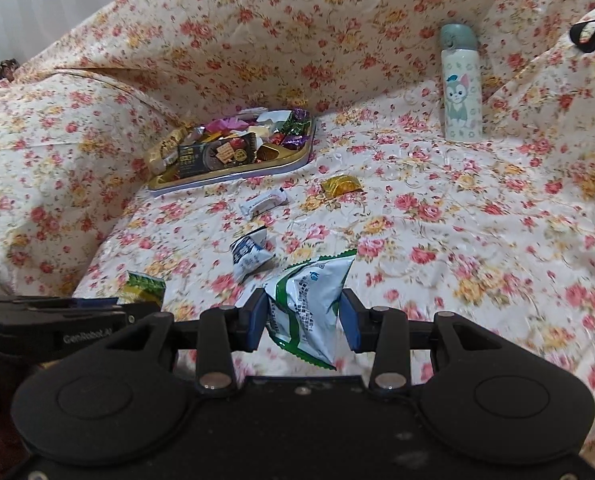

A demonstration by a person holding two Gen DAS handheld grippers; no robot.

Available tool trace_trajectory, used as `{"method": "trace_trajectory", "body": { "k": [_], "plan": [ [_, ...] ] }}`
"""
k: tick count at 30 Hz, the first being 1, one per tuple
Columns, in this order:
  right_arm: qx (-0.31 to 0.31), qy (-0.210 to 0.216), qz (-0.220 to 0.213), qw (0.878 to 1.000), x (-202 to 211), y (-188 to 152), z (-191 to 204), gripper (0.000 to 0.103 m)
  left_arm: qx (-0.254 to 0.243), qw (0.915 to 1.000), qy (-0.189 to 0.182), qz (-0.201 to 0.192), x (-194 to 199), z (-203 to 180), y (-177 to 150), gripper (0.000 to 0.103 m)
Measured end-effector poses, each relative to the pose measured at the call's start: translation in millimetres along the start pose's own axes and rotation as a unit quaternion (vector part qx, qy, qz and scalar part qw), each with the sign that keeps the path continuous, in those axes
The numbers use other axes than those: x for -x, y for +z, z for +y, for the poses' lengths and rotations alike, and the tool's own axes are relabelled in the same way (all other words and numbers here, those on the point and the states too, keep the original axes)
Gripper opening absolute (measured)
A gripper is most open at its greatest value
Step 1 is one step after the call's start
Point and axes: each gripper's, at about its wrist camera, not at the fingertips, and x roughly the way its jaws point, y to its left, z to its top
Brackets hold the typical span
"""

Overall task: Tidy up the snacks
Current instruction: 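Lift the green garlic packet with the left tool while the right tool grasps the white-green wrapper, then carry the garlic packet and white-green wrapper over the gold floor tray with both tools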

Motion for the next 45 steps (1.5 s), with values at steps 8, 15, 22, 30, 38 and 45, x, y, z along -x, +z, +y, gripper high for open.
{"method": "trace_trajectory", "body": {
  "k": [8,15,22,30,38,45],
  "plan": [
    [-0.016,0.007,-0.009,1.0,42,-36,-1,0.041,0.008,1.0,-0.003,0.002,27,-11,-35,0.04],
    [-0.036,0.006,0.001,0.999,68,-66,-8,0.041,0.023,0.9996,-0.009,0.013,44,-17,-61,0.04],
    [-0.052,-0.005,0.016,0.999,86,-86,-16,0.041,0.033,0.9985,-0.031,0.029,58,-26,-81,0.04],
    [-0.056,-0.01,0.015,0.998,96,-93,-19,0.041,0.026,0.9965,-0.055,0.057,53,-40,-101,0.04],
    [-0.056,-0.017,0.032,0.998,87,-97,-18,0.041,0.027,0.9946,-0.057,0.082,45,-42,-112,0.04],
    [-0.063,-0.023,0.054,0.996,69,-100,-22,0.041,0.032,0.9946,-0.049,0.086,44,-42,-114,0.04]
  ]
}}
